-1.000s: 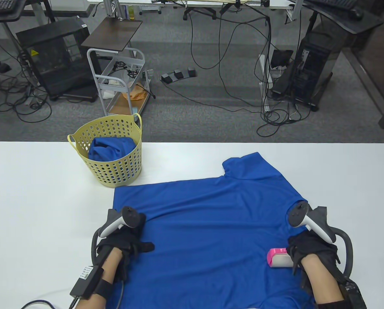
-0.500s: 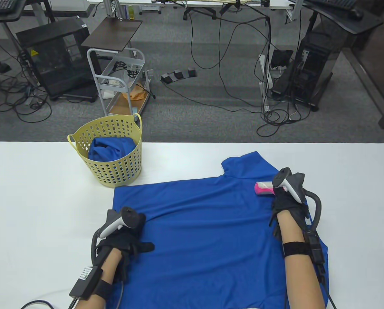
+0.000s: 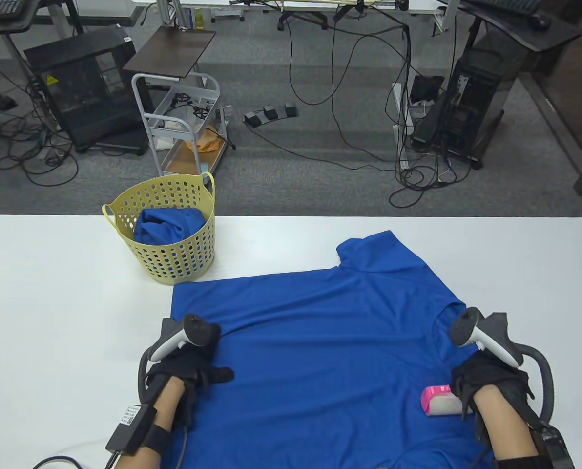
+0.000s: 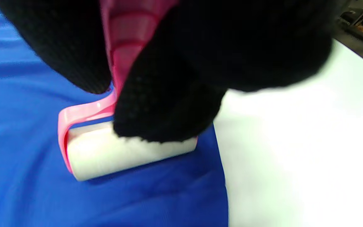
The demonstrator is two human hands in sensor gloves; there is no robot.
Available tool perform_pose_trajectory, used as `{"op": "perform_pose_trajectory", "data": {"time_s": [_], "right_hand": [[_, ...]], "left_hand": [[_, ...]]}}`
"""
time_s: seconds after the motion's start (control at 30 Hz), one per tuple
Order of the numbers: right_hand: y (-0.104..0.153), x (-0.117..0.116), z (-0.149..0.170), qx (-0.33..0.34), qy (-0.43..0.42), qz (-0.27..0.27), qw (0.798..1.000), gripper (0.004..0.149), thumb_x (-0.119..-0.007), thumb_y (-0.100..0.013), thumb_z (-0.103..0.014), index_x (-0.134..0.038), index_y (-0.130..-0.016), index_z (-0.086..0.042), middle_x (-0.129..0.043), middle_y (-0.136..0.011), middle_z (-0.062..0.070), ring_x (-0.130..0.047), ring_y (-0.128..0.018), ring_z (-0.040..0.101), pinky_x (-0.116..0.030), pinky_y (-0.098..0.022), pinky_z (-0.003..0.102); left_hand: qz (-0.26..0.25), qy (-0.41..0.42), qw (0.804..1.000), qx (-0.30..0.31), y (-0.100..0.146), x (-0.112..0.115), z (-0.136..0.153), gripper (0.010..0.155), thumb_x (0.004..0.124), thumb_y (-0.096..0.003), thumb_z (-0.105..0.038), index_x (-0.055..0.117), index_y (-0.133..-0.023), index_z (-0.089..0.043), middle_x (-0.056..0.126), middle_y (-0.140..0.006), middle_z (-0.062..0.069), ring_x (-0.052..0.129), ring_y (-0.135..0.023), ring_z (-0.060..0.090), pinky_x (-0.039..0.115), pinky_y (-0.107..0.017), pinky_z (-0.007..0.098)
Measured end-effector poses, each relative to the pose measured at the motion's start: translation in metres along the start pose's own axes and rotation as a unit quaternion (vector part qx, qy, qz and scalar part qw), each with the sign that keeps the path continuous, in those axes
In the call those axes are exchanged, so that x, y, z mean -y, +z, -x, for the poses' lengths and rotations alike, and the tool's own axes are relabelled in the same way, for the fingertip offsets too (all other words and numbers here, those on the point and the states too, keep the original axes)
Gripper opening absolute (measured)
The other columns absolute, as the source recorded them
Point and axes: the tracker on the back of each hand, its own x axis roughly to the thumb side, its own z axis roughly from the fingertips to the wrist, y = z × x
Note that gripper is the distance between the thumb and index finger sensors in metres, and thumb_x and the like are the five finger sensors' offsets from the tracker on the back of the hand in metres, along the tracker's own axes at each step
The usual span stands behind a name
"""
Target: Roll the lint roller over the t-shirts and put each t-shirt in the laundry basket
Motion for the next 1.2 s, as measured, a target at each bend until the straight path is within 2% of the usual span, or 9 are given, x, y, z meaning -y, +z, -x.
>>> {"op": "perform_pose_trajectory", "data": {"time_s": [0.2, 0.27, 0.47, 0.63, 0.8, 0.93, 1.1, 1.17, 1.2], "right_hand": [[-0.011, 0.001, -0.002, -0.012, -0.051, 0.058, 0.997, 0.047, -0.075, -0.051, -0.044, -0.068, -0.096, -0.033, -0.099, -0.07, 0.005, -0.101, -0.031, 0.01, -0.09, -0.013, 0.018], [-0.028, 0.009, -0.012, -0.018, -0.083, 0.096, 0.992, 0.048, -0.074, -0.052, -0.043, -0.065, -0.097, -0.034, -0.096, -0.073, 0.006, -0.101, -0.034, 0.011, -0.09, -0.015, 0.019], [-0.091, 0.028, -0.037, -0.055, -0.159, 0.153, 0.974, 0.05, -0.071, -0.053, -0.042, -0.056, -0.1, -0.036, -0.091, -0.08, 0.006, -0.099, -0.04, 0.015, -0.089, -0.02, 0.024], [-0.136, 0.045, -0.06, -0.074, -0.164, 0.122, 0.976, 0.055, -0.068, -0.055, -0.039, -0.041, -0.103, -0.038, -0.08, -0.091, 0.005, -0.095, -0.054, 0.019, -0.089, -0.032, 0.031], [-0.156, 0.039, -0.075, -0.083, -0.108, 0.089, 0.987, 0.068, -0.067, -0.055, -0.035, -0.018, -0.103, -0.036, -0.067, -0.102, 0.007, -0.092, -0.074, 0.019, -0.089, -0.051, 0.034], [-0.149, 0.034, -0.062, -0.062, -0.145, 0.133, 0.978, 0.066, -0.067, -0.054, -0.033, -0.023, -0.103, -0.035, -0.069, -0.101, 0.008, -0.093, -0.074, 0.02, -0.09, -0.051, 0.033], [-0.133, 0.034, -0.013, -0.059, -0.167, 0.219, 0.96, 0.064, -0.066, -0.054, -0.032, -0.027, -0.104, -0.037, -0.068, -0.103, 0.007, -0.089, -0.078, 0.02, -0.087, -0.056, 0.036], [-0.133, 0.032, 0.008, -0.073, -0.169, 0.227, 0.956, 0.063, -0.064, -0.054, -0.03, -0.026, -0.104, -0.038, -0.063, -0.105, 0.007, -0.085, -0.082, 0.022, -0.084, -0.061, 0.04], [-0.136, 0.03, 0.019, -0.078, -0.171, 0.206, 0.96, 0.064, -0.062, -0.055, -0.026, -0.023, -0.104, -0.037, -0.057, -0.108, 0.01, -0.08, -0.086, 0.025, -0.079, -0.066, 0.044]], "left_hand": [[0.0, 0.0, 1.0, 0.001, 0.0, 0.0, 0.0, 0.101, 0.07, -0.0401, -0.07, -0.006, -0.103, -0.044, -0.019, -0.106, -0.01, -0.024, -0.099, 0.031, -0.001, -0.069, 0.065], [0.001, 0.001, 1.0, 0.002, 0.0, 0.0, 0.0, 0.101, 0.07, -0.0401, -0.07, -0.006, -0.103, -0.044, -0.019, -0.106, -0.01, -0.024, -0.098, 0.031, -0.002, -0.069, 0.065], [0.002, 0.001, 1.0, 0.002, 0.0, 0.0, 0.0, 0.102, 0.07, -0.0402, -0.07, -0.006, -0.103, -0.044, -0.02, -0.106, -0.01, -0.025, -0.098, 0.031, -0.002, -0.068, 0.065], [0.005, 0.002, 1.0, 0.002, -0.001, 0.0, 0.001, 0.102, 0.07, -0.0404, -0.07, -0.007, -0.102, -0.044, -0.02, -0.105, -0.01, -0.025, -0.098, 0.03, -0.002, -0.068, 0.065], [0.008, 0.002, 1.0, 0.003, -0.001, 0.0, 0.001, 0.102, 0.07, -0.0404, -0.07, -0.007, -0.102, -0.044, -0.021, -0.105, -0.01, -0.026, -0.097, 0.031, -0.003, -0.068, 0.065], [0.007, 0.002, 1.0, 0.003, -0.001, 0.0, 0.001, 0.102, 0.069, -0.0405, -0.07, -0.007, -0.102, -0.044, -0.021, -0.105, -0.01, -0.026, -0.097, 0.031, -0.003, -0.068, 0.065], [0.006, 0.002, 1.0, 0.004, -0.001, 0.001, 0.001, 0.102, 0.069, -0.0405, -0.07, -0.007, -0.102, -0.044, -0.021, -0.105, -0.01, -0.026, -0.097, 0.031, -0.003, -0.068, 0.065], [0.006, 0.002, 1.0, 0.004, -0.001, 0.001, 0.0, 0.102, 0.069, -0.0404, -0.07, -0.007, -0.102, -0.044, -0.021, -0.105, -0.01, -0.026, -0.097, 0.031, -0.003, -0.068, 0.065], [0.006, 0.002, 1.0, 0.004, -0.001, 0.001, 0.0, 0.102, 0.069, -0.0405, -0.07, -0.007, -0.102, -0.044, -0.021, -0.105, -0.01, -0.026, -0.097, 0.031, -0.003, -0.068, 0.065]]}}
